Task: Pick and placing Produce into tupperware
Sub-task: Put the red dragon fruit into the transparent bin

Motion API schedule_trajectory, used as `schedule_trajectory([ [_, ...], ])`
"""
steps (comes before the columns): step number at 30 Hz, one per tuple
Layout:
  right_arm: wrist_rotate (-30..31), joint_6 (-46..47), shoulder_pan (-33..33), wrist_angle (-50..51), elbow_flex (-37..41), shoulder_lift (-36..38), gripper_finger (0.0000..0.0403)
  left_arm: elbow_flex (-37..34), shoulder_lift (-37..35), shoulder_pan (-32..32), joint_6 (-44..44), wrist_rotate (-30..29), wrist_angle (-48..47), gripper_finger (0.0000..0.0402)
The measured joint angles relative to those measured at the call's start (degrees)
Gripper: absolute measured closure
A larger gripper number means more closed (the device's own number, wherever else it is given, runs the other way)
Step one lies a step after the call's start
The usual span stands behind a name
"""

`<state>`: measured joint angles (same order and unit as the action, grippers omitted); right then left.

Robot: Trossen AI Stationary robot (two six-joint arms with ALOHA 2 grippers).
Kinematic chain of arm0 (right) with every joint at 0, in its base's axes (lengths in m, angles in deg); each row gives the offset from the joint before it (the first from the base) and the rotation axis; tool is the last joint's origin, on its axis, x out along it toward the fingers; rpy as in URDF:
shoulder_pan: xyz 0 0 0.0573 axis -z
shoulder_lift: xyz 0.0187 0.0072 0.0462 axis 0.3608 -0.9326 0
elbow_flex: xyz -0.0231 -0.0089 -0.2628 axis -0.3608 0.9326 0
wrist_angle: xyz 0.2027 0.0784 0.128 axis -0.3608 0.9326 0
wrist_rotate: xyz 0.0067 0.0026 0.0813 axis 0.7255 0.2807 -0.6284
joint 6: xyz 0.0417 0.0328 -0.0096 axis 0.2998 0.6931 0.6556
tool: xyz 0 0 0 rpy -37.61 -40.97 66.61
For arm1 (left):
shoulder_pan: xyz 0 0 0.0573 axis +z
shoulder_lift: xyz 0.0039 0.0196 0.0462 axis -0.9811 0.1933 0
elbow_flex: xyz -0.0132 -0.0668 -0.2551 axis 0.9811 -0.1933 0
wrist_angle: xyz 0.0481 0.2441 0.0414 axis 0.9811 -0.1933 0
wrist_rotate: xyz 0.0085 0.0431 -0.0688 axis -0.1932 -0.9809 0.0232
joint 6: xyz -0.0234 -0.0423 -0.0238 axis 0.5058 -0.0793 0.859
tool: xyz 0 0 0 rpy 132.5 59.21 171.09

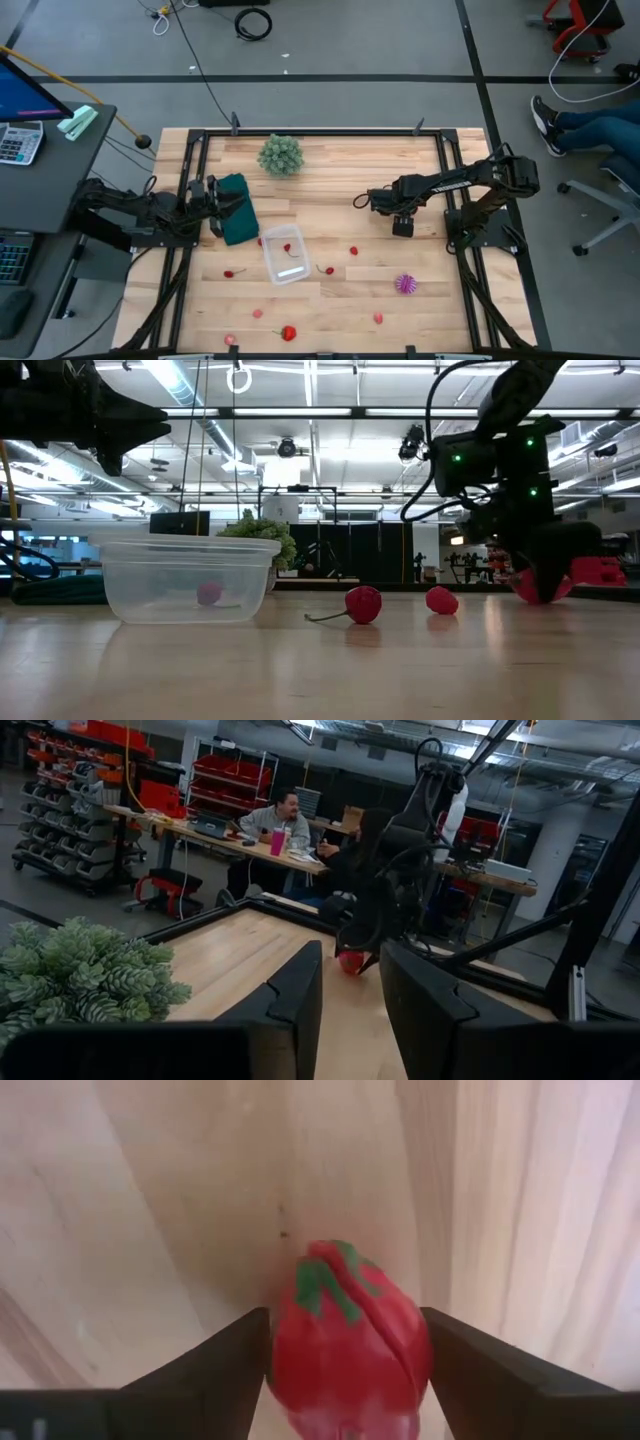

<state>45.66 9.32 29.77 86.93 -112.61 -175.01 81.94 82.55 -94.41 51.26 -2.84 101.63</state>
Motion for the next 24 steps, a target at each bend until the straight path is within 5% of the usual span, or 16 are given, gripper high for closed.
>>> schedule_trajectory([
  [14, -0.29, 1.57, 1.34, 0.25, -0.62, 0.00, 0.0198, -0.01, 0.00, 0.01, -0.01, 0.01, 0.04, 0.0291],
  [24, -3.95, 14.03, 1.34, -5.07, -14.37, -0.02, 0.0190, 0.01, 0.00, 0.00, -0.04, 0.00, 0.19, 0.0290],
])
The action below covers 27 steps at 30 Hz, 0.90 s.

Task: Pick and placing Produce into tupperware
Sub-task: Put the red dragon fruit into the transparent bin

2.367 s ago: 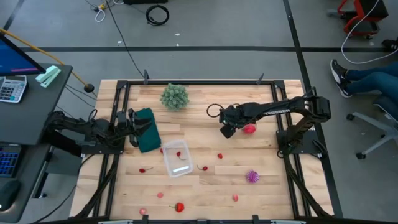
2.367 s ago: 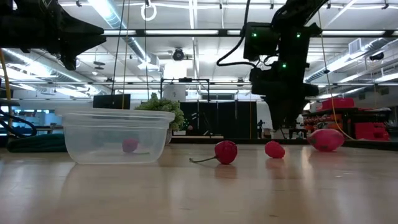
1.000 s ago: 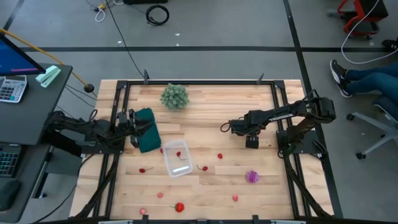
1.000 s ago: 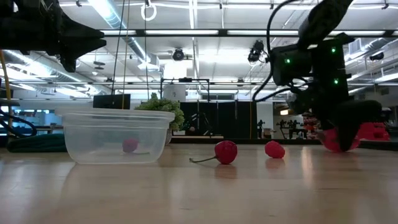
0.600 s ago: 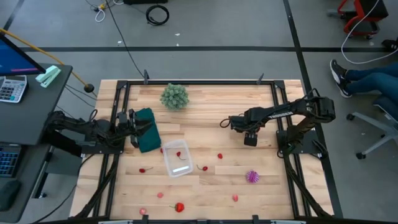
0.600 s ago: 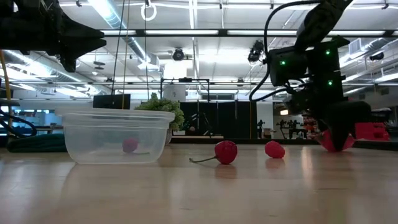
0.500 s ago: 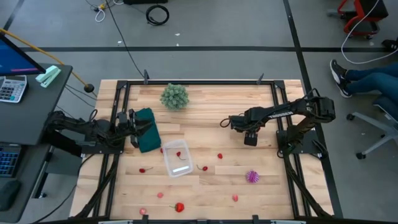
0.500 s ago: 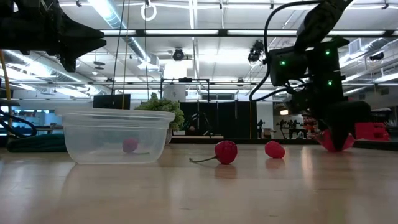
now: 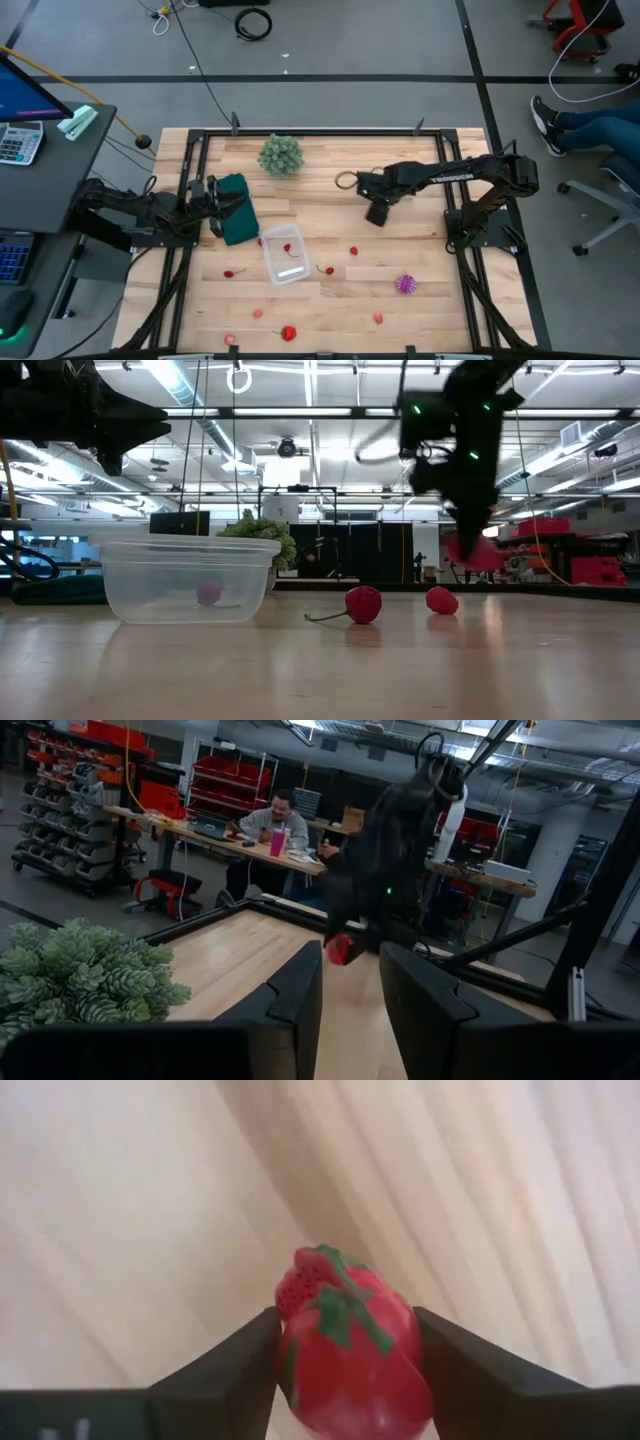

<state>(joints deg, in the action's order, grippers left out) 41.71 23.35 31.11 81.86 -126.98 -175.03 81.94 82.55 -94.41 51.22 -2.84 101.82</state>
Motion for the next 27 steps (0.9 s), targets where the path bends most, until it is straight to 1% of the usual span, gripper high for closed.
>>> schedule_trajectory([
  [3, -6.31, 0.26, -0.53, -12.63, -3.61, 0.00, 0.0195, 0.00, 0.00, 0.00, -0.03, 0.00, 0.28, 0.0290],
  [6, -14.10, -1.05, -2.31, -31.13, -4.79, 0.00, 0.0194, 0.00, 0.00, 0.01, -0.04, 0.00, 0.75, 0.0290],
  [8, -17.75, -3.00, -4.10, -42.10, -4.82, -0.13, 0.0189, 0.00, 0.00, 0.01, -0.07, 0.00, 1.27, 0.0290],
  [10, -18.66, -5.02, -6.52, -49.83, -4.91, -0.86, 0.0185, -0.01, 0.00, 0.01, -0.13, 0.00, 1.32, 0.0290],
  [13, -17.95, -8.48, -10.60, -55.65, -4.86, -3.60, 0.0183, -0.02, 0.00, 0.01, -0.15, -0.02, 1.47, 0.0289],
  [15, -17.11, -9.29, -13.00, -58.36, -4.86, -6.71, 0.0183, -0.04, 0.00, 0.01, -0.17, -0.24, 2.27, 0.0290],
  [17, -16.39, -9.76, -15.02, -60.14, -6.48, -10.78, 0.0184, -0.06, -0.02, 0.01, -0.69, -0.41, 3.14, 0.0289],
  [21, -15.00, -10.56, -16.48, -59.81, -13.63, -19.07, 0.0183, -0.09, 0.00, 0.01, -2.21, -0.73, 6.44, 0.0289],
  [24, -15.71, -10.31, -16.44, -54.44, -20.43, -24.74, 0.0183, -0.07, 0.00, 0.01, -2.95, -0.74, 8.11, 0.0289],
  [27, -16.65, -10.28, -16.44, -46.67, -26.54, -29.38, 0.0183, -0.04, -0.08, 0.01, -4.77, -0.73, 8.66, 0.0291],
])
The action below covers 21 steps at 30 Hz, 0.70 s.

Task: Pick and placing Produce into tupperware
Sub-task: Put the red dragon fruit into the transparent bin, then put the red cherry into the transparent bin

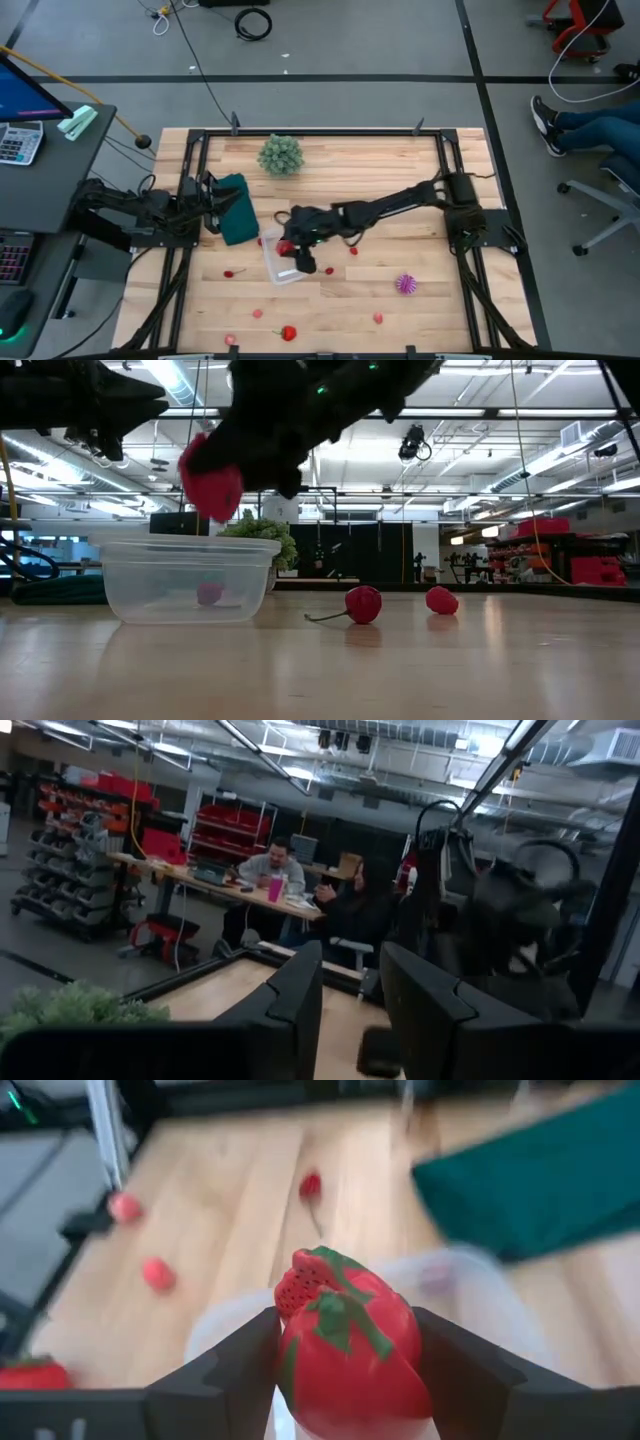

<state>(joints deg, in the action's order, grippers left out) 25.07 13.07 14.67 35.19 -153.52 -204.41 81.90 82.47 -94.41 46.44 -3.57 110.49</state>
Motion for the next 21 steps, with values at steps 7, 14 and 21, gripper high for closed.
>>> schedule_trajectory([
  [7, -0.58, -1.85, -1.00, 4.60, -5.71, -6.91, 0.0183, 0.00, 0.08, 0.00, -0.32, 0.01, -0.25, 0.0289],
  [14, -1.52, -6.04, -1.13, 5.81, -5.95, -7.54, 0.0164, 0.00, 0.08, 0.00, -0.32, 0.01, -0.25, 0.0291],
  [21, -1.78, -7.26, -1.17, 5.32, -5.95, -7.48, 0.0130, 0.00, 0.08, 0.00, -0.10, 0.01, -0.47, 0.0287],
])
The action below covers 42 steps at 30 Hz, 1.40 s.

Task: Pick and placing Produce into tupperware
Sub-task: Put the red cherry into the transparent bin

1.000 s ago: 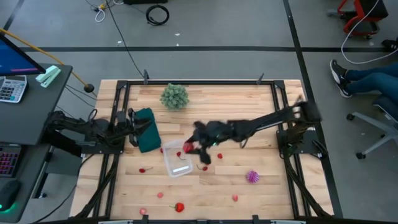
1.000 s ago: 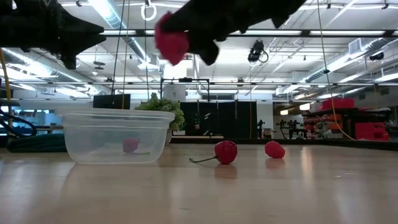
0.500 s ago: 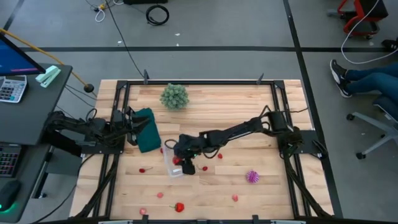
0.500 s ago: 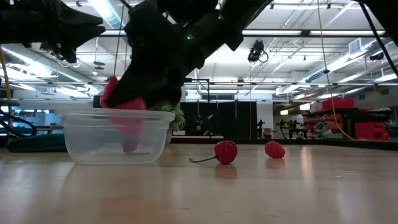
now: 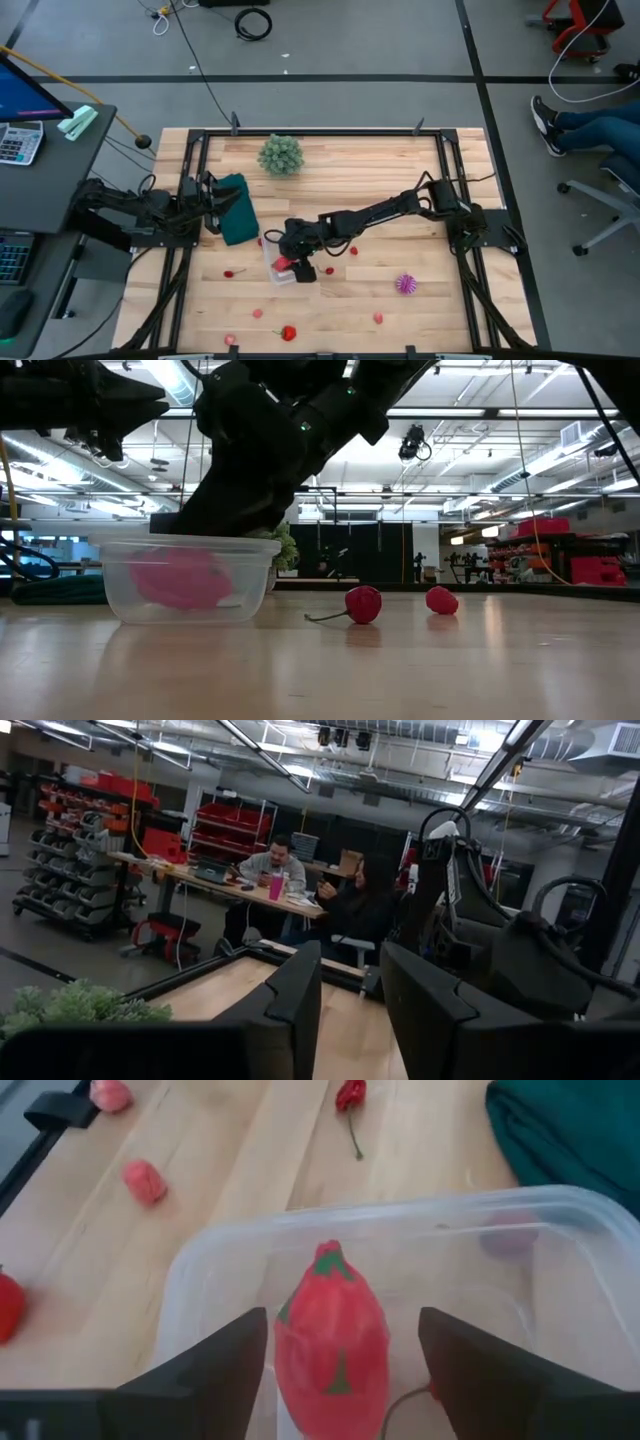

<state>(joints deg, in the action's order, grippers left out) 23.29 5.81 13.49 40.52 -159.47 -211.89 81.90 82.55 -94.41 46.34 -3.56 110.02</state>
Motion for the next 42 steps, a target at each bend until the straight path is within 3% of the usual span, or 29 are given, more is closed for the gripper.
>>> schedule_trajectory([
  [9, 0.65, -0.05, 0.65, 3.45, 0.04, 10.59, 0.0122, 0.04, 1.83, -0.32, 3.61, 0.25, -4.97, 0.0283],
  [14, 2.79, -0.20, 1.65, 16.50, 0.04, 21.34, 0.0130, 3.73, 6.67, -2.28, 3.55, 1.67, -7.61, 0.0283],
  [17, 3.42, -0.16, 2.54, 26.23, -0.02, 27.31, 0.0135, 9.85, 11.16, -3.70, 3.00, 1.68, -14.49, 0.0283],
  [21, 5.76, 3.29, 2.97, 34.19, -0.02, 33.00, 0.0140, 22.92, 19.00, -5.51, 2.27, 1.69, -33.11, 0.0283],
  [24, 8.96, 5.70, 2.30, 37.04, -0.02, 35.14, 0.0144, 32.91, 27.17, -7.54, 8.57, 2.04, -49.08, 0.0283],
  [28, 14.49, 5.90, 0.90, 39.45, 0.00, 35.87, 0.0148, 41.47, 38.92, -10.65, 16.43, 3.41, -61.93, 0.0284],
  [36, 23.60, 9.80, -0.88, 43.17, 0.25, 35.04, 0.0152, 43.80, 59.31, -15.71, 30.91, 8.19, -63.03, 0.0285],
  [42, 24.38, 10.01, -1.18, 43.27, 2.77, 35.00, 0.0151, 43.78, 70.84, -16.87, 39.45, 8.92, -62.36, 0.0283],
])
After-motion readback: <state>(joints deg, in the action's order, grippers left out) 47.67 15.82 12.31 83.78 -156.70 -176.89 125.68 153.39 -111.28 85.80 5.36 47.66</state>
